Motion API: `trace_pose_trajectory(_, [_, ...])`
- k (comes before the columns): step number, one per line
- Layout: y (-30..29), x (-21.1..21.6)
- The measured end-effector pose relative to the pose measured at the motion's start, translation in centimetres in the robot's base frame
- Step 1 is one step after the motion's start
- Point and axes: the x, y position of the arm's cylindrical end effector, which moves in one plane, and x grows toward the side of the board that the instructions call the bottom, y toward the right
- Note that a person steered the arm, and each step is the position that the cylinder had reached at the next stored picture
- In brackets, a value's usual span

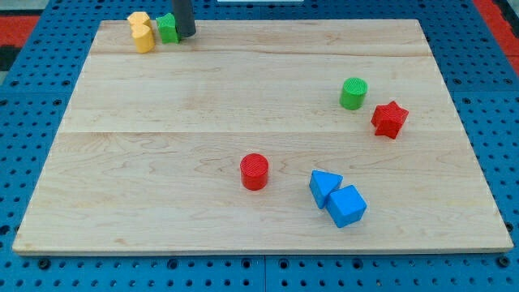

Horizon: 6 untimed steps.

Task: Push the green circle down a bit

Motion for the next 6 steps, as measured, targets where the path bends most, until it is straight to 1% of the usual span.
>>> trace_pose_trajectory(2, [-2.5, -0.2])
trace_pose_trajectory(3, [0.5, 0.3])
trace_pose_trajectory(4, [14.8, 1.9])
trace_pose_trajectory(5, [25.9, 5.9])
trace_pose_trajectory(6, [28.2, 12.3])
